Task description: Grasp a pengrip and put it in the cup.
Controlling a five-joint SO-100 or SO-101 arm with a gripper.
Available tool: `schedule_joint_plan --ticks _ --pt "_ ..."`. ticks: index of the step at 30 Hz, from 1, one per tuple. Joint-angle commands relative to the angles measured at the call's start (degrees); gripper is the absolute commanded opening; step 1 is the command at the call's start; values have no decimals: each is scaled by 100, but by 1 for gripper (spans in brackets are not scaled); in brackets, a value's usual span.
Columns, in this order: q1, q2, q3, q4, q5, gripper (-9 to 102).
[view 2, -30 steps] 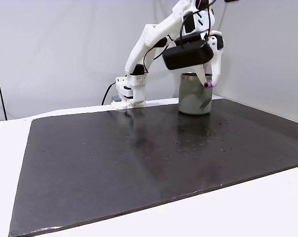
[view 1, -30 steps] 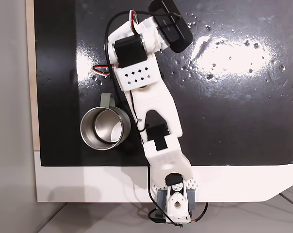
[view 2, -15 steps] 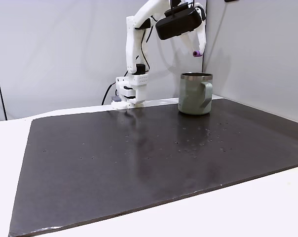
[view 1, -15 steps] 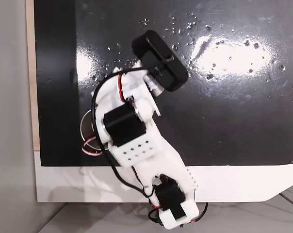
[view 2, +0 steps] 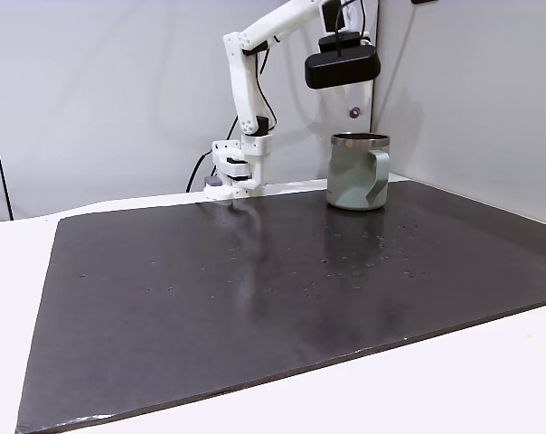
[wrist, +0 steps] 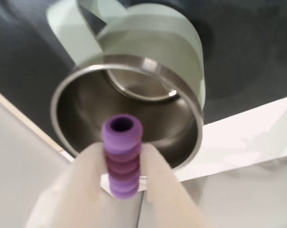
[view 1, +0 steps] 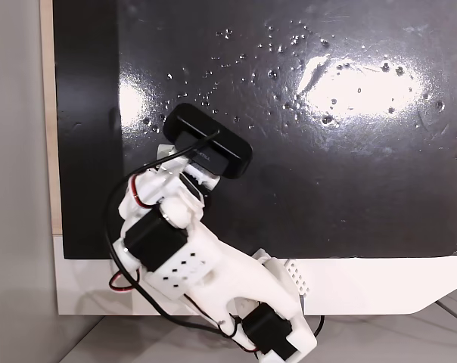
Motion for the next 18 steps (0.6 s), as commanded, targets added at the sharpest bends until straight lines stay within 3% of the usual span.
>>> schedule_joint_plan --ticks 1,9,12,18 --pt "-264 -193 -237 44 149 0" --pt "-431 -290 -229 35 281 0" --pt "-431 -237 -229 35 281 24" --pt "-422 -246 -237 35 290 28"
